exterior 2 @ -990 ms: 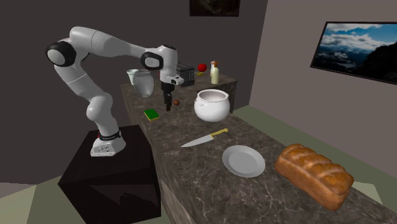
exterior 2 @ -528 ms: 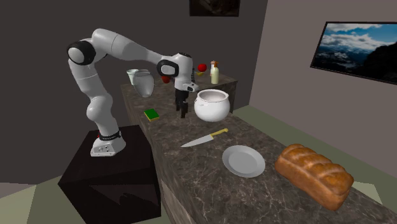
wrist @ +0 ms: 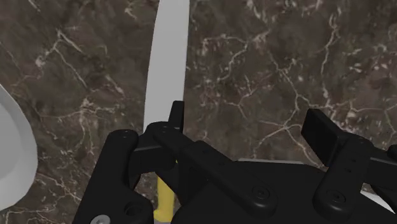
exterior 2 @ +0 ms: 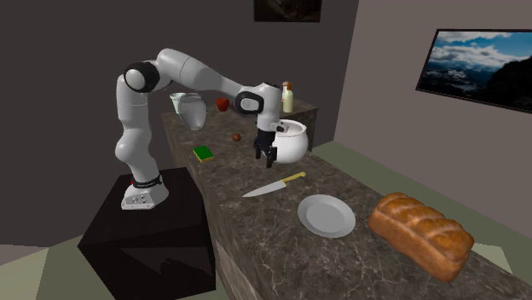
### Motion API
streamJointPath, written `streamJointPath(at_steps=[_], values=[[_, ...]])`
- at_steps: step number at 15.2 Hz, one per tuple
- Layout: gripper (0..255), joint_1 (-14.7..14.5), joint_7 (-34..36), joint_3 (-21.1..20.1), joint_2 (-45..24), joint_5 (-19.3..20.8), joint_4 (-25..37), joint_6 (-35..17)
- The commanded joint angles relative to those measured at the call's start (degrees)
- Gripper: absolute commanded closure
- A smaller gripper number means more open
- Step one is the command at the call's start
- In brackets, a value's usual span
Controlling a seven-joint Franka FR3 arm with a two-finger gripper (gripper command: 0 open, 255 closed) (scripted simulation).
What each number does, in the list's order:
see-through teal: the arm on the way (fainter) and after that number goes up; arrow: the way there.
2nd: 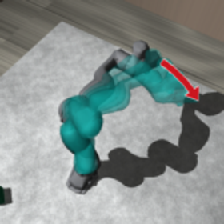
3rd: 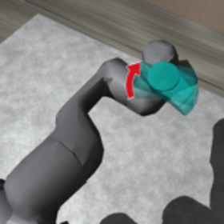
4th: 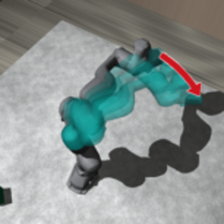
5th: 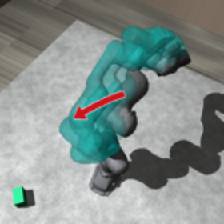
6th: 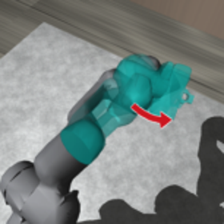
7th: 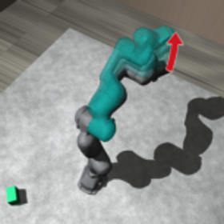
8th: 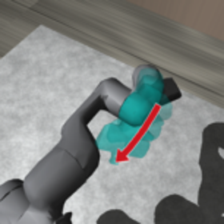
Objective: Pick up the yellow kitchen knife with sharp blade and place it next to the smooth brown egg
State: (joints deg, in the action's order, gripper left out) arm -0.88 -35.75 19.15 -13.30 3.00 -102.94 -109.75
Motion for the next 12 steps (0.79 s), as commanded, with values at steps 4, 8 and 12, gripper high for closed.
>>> streamJointPath(at_steps=[4,8,12], values=[[0,2.2,-5.8,-1.0,-12.3,-2.1,13.9,1.1],[0,4.1,-9.1,-2.1,-21.1,-3.0,25.1,3.0],[0,4.2,-9.1,-2.2,-21.6,-3.1,22.7,0.2]])
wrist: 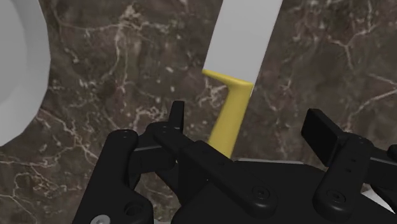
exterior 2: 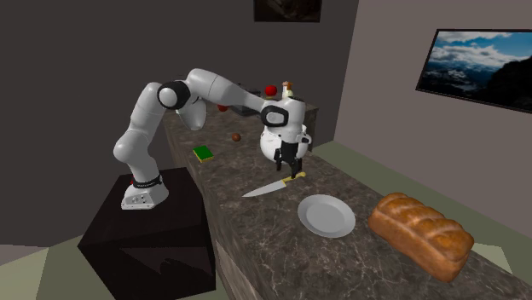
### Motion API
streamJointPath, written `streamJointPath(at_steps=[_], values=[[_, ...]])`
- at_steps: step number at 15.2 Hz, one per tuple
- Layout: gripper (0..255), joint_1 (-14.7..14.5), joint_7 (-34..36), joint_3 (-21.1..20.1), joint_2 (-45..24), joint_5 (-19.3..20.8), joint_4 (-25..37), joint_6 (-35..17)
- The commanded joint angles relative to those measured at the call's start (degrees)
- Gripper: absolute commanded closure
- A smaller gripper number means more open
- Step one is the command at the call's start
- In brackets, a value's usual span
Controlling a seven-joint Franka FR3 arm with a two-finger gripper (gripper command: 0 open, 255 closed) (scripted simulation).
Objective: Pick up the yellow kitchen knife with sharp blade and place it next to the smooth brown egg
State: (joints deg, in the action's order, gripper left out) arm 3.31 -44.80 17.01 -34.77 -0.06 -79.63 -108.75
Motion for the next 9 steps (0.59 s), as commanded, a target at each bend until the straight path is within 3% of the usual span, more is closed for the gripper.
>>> streamJointPath(at_steps=[1,9], values=[[0,0.1,-0.1,0.0,-0.3,0.0,-1.1,-1.4],[0,0.2,-0.1,-0.1,-0.8,-0.1,-2.4,-3.2]])
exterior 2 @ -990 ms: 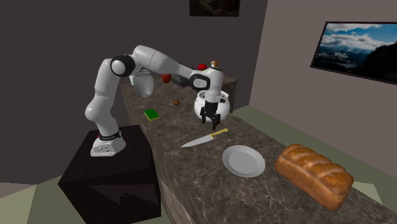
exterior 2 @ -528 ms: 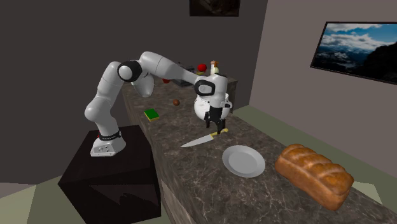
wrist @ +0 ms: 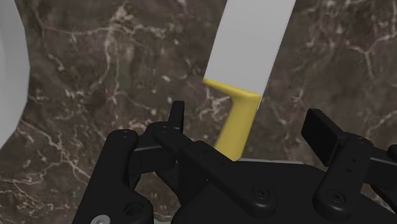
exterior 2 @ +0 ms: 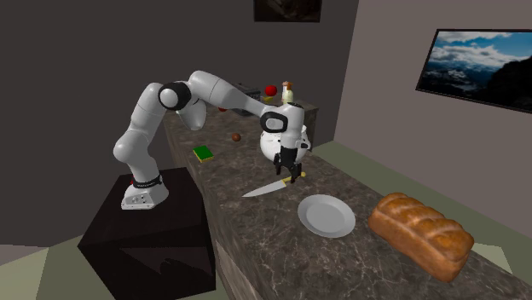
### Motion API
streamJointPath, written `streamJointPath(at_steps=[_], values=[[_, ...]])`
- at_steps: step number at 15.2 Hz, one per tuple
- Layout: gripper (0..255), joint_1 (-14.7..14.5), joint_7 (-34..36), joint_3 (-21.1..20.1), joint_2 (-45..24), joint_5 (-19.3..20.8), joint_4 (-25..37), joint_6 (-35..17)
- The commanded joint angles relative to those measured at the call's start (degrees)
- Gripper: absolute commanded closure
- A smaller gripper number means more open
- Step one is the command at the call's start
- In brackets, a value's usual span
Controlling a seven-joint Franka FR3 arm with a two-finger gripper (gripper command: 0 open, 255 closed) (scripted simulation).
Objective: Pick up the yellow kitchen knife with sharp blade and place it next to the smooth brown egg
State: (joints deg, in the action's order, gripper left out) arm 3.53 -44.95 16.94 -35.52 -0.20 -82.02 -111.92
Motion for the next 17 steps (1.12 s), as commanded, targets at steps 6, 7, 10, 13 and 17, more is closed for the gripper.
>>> streamJointPath(at_steps=[6,7,10,13,17], values=[[255,0.0,0.0,0.0,0.0,0.0,0.0,0.0],[255,0.0,0.0,0.0,0.0,0.0,0.0,0.0],[255,0.0,0.0,0.0,0.0,0.0,0.0,0.0],[255,0.0,0.0,0.0,0.3,0.1,0.3,0.6],[255,-0.1,-0.2,0.2,1.3,0.2,1.9,3.1]])
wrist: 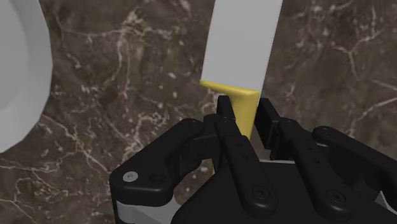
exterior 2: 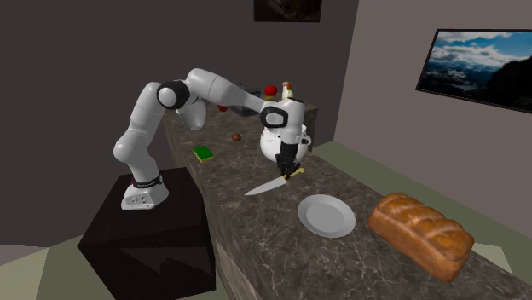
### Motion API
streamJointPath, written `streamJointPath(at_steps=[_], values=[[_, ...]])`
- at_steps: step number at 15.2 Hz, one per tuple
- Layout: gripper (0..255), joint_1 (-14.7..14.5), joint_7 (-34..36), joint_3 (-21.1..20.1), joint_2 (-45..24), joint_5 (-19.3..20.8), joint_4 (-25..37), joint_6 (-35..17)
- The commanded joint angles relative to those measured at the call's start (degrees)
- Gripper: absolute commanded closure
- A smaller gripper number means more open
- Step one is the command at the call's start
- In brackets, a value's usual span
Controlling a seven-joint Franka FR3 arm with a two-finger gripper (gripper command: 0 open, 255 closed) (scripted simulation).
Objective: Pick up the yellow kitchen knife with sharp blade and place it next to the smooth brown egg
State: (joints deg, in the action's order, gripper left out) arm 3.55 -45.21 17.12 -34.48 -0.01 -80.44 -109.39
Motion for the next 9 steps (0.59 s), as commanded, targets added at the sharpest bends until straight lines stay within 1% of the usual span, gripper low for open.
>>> streamJointPath(at_steps=[1,9], values=[[255,-0.1,0.0,0.1,0.5,0.1,0.7,1.2],[255,0.0,-0.4,0.3,1.8,0.3,4.8,6.6]])
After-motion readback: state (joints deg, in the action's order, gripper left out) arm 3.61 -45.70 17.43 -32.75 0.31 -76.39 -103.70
